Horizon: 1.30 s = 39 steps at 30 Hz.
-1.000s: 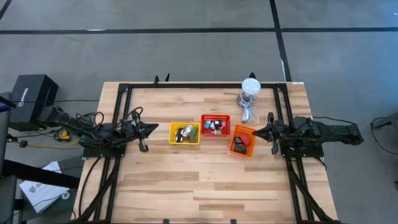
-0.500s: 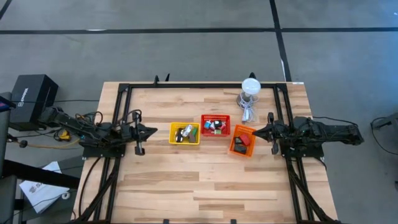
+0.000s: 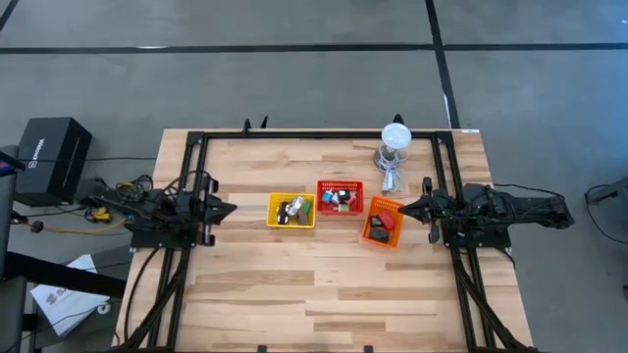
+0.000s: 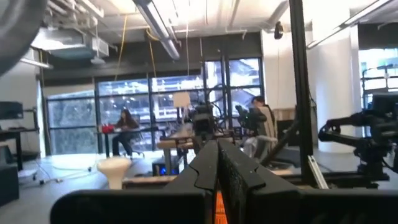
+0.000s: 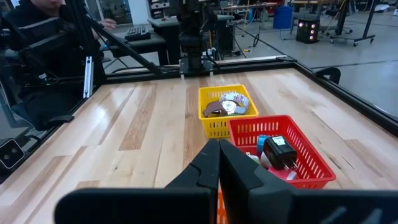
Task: Pick & Place Office items
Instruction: Return to Home Position
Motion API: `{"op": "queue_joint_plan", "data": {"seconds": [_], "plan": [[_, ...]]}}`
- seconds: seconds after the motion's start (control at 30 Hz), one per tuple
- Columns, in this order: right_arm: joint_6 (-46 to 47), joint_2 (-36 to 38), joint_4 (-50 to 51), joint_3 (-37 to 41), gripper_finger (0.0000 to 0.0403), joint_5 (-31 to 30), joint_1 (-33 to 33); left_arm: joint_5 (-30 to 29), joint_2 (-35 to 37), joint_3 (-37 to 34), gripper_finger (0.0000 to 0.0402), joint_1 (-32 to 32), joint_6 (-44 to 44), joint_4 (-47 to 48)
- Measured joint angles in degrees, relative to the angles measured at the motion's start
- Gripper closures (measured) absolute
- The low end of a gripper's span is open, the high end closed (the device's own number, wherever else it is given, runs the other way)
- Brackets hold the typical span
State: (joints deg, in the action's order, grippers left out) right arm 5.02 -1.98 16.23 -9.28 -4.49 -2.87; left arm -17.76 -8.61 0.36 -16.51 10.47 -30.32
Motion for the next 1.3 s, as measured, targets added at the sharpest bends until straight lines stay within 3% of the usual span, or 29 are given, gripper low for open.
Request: {"op": "queue_joint_plan", "data": {"seconds": [0.43, 0.67, 1.3], "plan": [[0.00, 0.00, 0.00, 0.00, 0.0402, 0.00, 0.00, 1.29, 5.06, 0.00, 0.0399, 0.02, -2.23, 11.84], [0.00, 0.00, 0.00, 0.00, 0.0402, 0.00, 0.00, 3.24, 3.95, 0.00, 0.0399, 0.02, -6.58, 25.25], [0.00, 0.00, 0.00, 0.00, 0.0402, -0.01, 0.01, 3.23, -4.63, 0.00, 0.0399, 0.02, -6.49, 25.17]]}}
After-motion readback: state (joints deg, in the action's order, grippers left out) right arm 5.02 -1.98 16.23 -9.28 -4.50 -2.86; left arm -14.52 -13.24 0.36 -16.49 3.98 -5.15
